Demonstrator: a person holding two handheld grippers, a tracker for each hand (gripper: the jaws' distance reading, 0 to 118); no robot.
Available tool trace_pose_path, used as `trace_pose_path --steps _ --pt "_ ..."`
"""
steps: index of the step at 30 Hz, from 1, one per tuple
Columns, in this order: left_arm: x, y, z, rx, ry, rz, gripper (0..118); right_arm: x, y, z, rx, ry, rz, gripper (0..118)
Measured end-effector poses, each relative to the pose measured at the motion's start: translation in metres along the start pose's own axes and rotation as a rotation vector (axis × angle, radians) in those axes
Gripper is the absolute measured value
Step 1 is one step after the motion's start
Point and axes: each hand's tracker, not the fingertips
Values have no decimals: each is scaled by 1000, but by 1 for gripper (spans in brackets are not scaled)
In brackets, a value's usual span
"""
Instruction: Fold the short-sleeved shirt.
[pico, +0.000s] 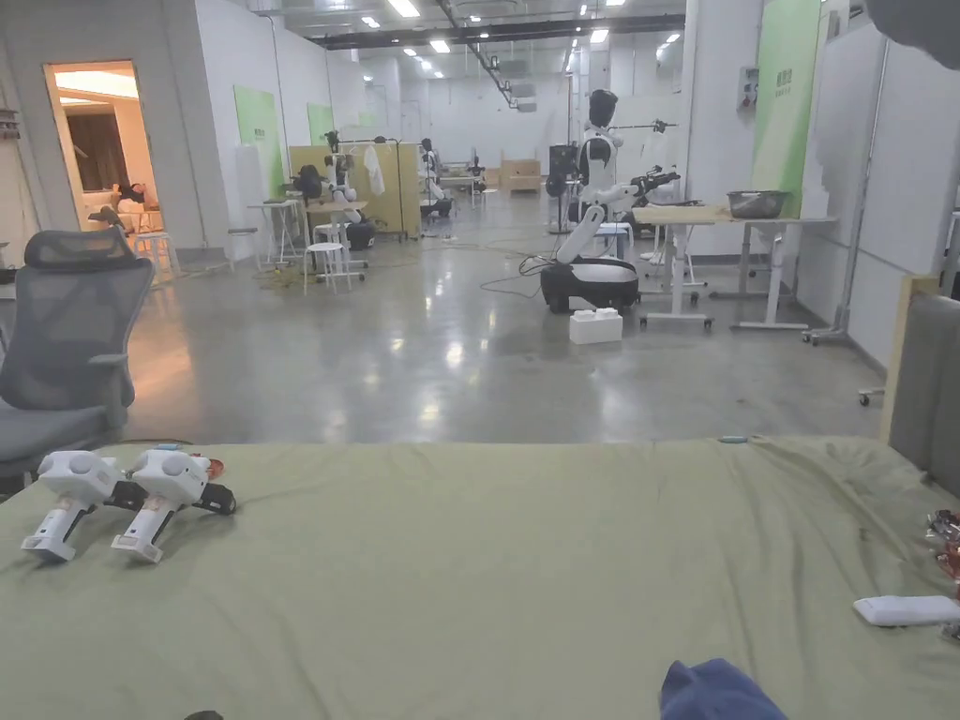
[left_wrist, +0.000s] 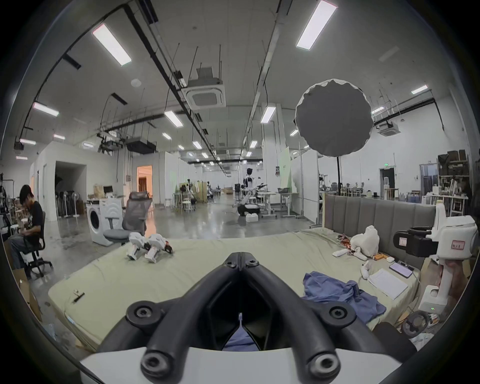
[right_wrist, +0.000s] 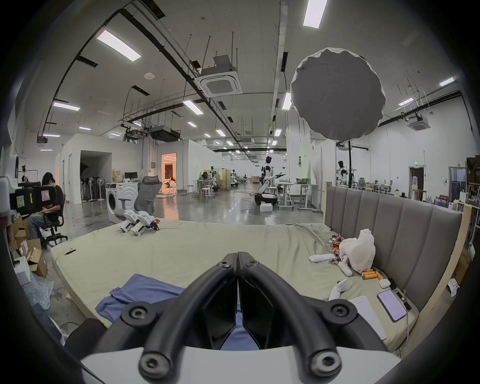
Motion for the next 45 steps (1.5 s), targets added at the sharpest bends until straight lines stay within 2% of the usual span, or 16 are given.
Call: trace_pose_path --steps 5,9,12,15,19,25,26,30,34,35,36,37,38,39,42,45 --pt "-38 -31 -66 -229 -22 168 2 8 -16 -15 -65 17 -36 0" --pt "-72 -84 -157 -431 -54 202 53 18 -39 -33 -158 5 -79 0" --pt "-96 -131 -234 -584 -19 249 60 28 -57 -47 -232 -7 -114 0" --pt "-111 -176 -299 -703 45 187 68 40 -72 -58 -287 -32 -155 0" --pt "-132 -228 -351 -845 130 240 68 57 -94 -68 -356 -70 -172 0" --pt "-125 -255 -371 -881 171 206 63 64 -107 -75 -432 -102 -162 0" --pt "-119 -251 -368 -870 181 163 57 64 -109 -76 -436 -102 -162 0" --pt "-98 -250 -373 -892 146 44 11 67 -108 -94 -467 -93 -168 0" --pt "-90 -263 -386 -946 146 -14 4 89 -99 -143 -492 -82 -161 1" --pt "-92 -263 -387 -949 146 -7 4 96 -97 -159 -508 -84 -160 8" --pt "-94 -262 -388 -956 149 12 4 109 -95 -185 -563 -101 -163 35" --pt "-95 -261 -389 -973 147 19 4 123 -96 -208 -585 -105 -204 57" --pt "-97 -258 -389 -980 141 23 4 136 -100 -232 -641 -98 -228 68" --pt "-99 -258 -390 -987 130 21 4 147 -105 -259 -697 -74 -205 67" --pt "-97 -252 -385 -990 129 33 4 169 -132 -325 -852 -134 -106 66" --pt "-96 -251 -382 -990 127 52 4 179 -168 -369 -1021 -127 -117 65"
